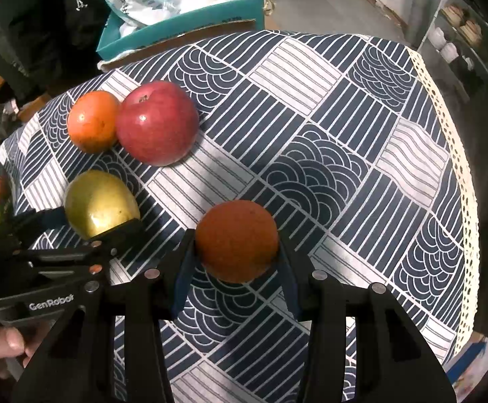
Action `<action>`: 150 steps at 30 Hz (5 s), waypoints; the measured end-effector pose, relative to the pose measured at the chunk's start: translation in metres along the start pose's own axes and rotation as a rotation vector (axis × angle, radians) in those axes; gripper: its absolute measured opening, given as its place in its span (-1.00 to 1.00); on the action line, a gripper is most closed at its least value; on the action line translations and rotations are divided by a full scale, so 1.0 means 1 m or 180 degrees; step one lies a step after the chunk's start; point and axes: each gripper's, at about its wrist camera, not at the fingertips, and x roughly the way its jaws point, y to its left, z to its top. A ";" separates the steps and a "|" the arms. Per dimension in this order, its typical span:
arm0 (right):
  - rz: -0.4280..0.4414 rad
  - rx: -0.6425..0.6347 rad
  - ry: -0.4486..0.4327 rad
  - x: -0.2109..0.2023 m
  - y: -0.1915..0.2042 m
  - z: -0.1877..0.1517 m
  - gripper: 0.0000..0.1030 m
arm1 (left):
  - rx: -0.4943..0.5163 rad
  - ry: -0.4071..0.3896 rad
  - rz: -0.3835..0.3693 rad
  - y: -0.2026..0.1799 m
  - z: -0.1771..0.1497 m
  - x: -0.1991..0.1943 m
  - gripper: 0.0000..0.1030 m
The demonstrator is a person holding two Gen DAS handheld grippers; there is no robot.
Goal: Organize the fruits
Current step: 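Grasp the large green mango with the left tool while the right tool grasps an orange, then lift the mango and orange and carry both over the glass bowl, then lower the mango into the bowl with the left tool while the right tool releases the orange there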
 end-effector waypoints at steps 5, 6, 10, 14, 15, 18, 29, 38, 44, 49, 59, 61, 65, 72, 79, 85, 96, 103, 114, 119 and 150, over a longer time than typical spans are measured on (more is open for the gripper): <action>0.0000 0.0008 0.0004 0.002 0.001 0.001 -0.12 | 0.0086 -0.0016 0.0016 -0.003 0.001 0.001 0.66; -0.0002 0.0007 0.0004 0.002 0.002 0.002 -0.12 | 0.0104 -0.0022 0.0015 -0.003 0.001 0.000 0.65; -0.0010 0.0001 -0.0001 0.002 0.002 0.002 -0.12 | 0.0177 -0.0050 0.0078 -0.004 -0.003 -0.002 0.64; -0.0021 -0.0020 -0.0046 -0.001 0.003 0.004 -0.12 | 0.0160 -0.0111 0.0123 0.001 -0.007 -0.010 0.64; -0.0030 -0.0032 -0.0063 -0.002 0.005 0.004 -0.12 | 0.0152 -0.0114 0.0123 0.003 -0.007 -0.012 0.64; -0.0041 -0.0061 -0.0104 -0.007 0.006 0.004 -0.12 | 0.0126 -0.0135 0.0135 0.010 -0.008 -0.022 0.64; -0.0092 -0.0256 -0.0293 -0.030 0.026 0.006 -0.12 | 0.0175 -0.0374 0.0293 0.023 -0.014 -0.064 0.64; -0.0059 -0.0406 -0.0523 -0.061 0.045 0.009 -0.12 | 0.0248 -0.0576 0.0394 0.029 -0.023 -0.103 0.64; -0.0042 -0.0538 -0.0631 -0.076 0.061 0.009 -0.12 | 0.0315 -0.0685 0.0460 0.029 -0.030 -0.125 0.64; -0.0019 -0.0633 -0.0712 -0.089 0.073 0.008 -0.12 | 0.0356 -0.0791 0.0463 0.030 -0.035 -0.144 0.64; 0.0036 -0.0847 -0.0878 -0.113 0.100 0.007 -0.13 | 0.0285 -0.0942 0.0499 0.043 -0.046 -0.179 0.64; 0.0057 -0.0897 -0.0912 -0.118 0.106 0.007 -0.12 | 0.0250 -0.0968 0.0506 0.048 -0.048 -0.187 0.64; 0.0107 -0.0966 -0.0967 -0.126 0.117 0.007 -0.12 | 0.0201 -0.1032 0.0504 0.054 -0.053 -0.200 0.64; 0.0215 -0.1090 -0.1067 -0.141 0.140 0.007 -0.13 | 0.0168 -0.1132 0.0594 0.066 -0.062 -0.218 0.64; 0.0303 -0.1226 -0.1112 -0.149 0.166 0.008 -0.13 | 0.0005 -0.1180 0.0652 0.091 -0.071 -0.232 0.64; 0.0369 -0.1344 -0.1077 -0.146 0.190 0.009 -0.12 | -0.0210 -0.1178 0.0691 0.120 -0.080 -0.239 0.64; 0.0559 -0.1619 -0.0968 -0.130 0.251 0.014 -0.12 | -0.0528 -0.1170 0.0836 0.175 -0.099 -0.245 0.64; 0.0671 -0.1743 -0.0864 -0.116 0.288 0.015 -0.13 | -0.0730 -0.1121 0.0891 0.205 -0.111 -0.244 0.64; 0.0809 -0.1865 -0.0628 -0.078 0.336 0.019 -0.12 | -0.0990 -0.0944 0.0974 0.248 -0.129 -0.227 0.64; 0.0839 -0.1881 -0.0468 -0.056 0.351 0.018 -0.12 | -0.1113 -0.0875 0.1002 0.264 -0.136 -0.220 0.64; 0.1008 -0.1966 0.0092 0.013 0.396 0.014 -0.11 | -0.1589 -0.0150 0.0864 0.313 -0.157 -0.157 0.65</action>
